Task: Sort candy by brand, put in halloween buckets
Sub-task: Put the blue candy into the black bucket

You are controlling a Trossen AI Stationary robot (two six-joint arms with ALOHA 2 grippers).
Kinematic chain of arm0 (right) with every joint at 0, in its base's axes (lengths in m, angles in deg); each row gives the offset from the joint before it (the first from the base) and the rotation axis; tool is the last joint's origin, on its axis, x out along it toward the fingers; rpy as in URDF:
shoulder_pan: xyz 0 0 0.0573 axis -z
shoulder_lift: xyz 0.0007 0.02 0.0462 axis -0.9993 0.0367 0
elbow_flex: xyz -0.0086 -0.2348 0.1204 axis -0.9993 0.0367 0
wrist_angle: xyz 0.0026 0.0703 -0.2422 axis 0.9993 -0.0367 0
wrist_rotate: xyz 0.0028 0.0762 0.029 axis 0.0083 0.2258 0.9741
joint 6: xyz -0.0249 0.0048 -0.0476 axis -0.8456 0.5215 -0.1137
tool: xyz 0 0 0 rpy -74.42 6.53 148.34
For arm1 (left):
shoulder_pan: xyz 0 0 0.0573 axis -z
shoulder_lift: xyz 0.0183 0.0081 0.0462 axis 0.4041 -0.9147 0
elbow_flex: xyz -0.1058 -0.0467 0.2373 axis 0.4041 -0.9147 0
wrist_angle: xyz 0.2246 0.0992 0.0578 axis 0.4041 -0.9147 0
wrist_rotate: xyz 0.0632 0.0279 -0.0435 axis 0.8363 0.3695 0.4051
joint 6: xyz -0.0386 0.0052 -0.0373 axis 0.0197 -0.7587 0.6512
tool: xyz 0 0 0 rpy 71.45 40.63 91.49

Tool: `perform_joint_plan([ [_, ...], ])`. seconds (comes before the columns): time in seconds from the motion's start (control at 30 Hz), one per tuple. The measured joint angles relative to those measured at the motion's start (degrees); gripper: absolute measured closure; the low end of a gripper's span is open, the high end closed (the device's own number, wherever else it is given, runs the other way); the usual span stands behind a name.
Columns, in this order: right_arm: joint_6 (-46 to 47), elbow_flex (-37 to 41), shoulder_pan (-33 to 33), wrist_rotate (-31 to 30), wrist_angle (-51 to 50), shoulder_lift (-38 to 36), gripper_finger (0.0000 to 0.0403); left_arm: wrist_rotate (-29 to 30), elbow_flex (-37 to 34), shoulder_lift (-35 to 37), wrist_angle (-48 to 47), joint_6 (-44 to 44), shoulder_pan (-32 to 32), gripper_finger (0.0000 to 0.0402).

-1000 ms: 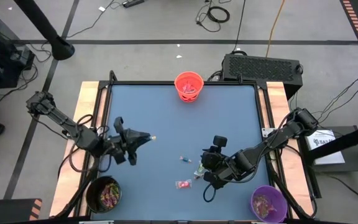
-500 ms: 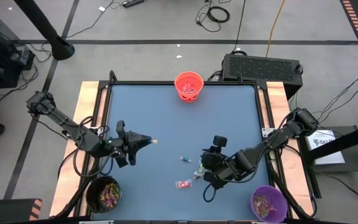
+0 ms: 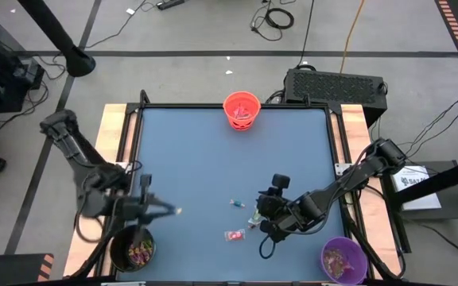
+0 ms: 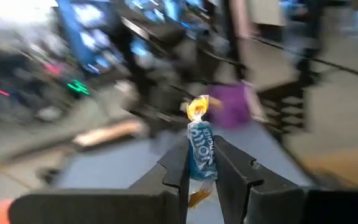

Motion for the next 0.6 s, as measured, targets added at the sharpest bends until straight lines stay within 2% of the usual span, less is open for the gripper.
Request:
perform_joint_plan([
  [0.13, -0.29, 0.0, 0.0, 0.09, 0.05, 1.17, 0.0289, -3.35, 0.93, -0.03, -10.77, 16.39, 7.43, 0.0342],
  [0.2, -0.42, 0.0, 0.0, 0.18, 0.05, 1.36, 0.0289, -8.78, 0.93, -0.03, -14.76, 24.47, 10.47, 0.0342],
  [0.27, -0.44, 0.02, 0.02, 0.11, 0.28, 1.34, 0.0289, -16.59, 0.91, -0.38, -18.24, 33.13, 13.08, 0.0342],
  [0.33, -0.62, 0.0, 0.17, -0.05, 0.46, 1.31, 0.0289, -21.2, 0.77, -1.24, -22.3, 42.43, 15.5, 0.0341],
  [0.5, -2.87, 0.01, 0.6, -0.31, 1.06, 1.29, 0.0289, -22.5, 0.67, -4.75, -34.74, 63.17, 19.44, 0.0341],
  [0.6, -3.07, 0.01, 1.08, -0.32, 1.45, 1.29, 0.0289, -25.83, 0.6, -7.19, -39.61, 75.58, 20.06, 0.0341],
])
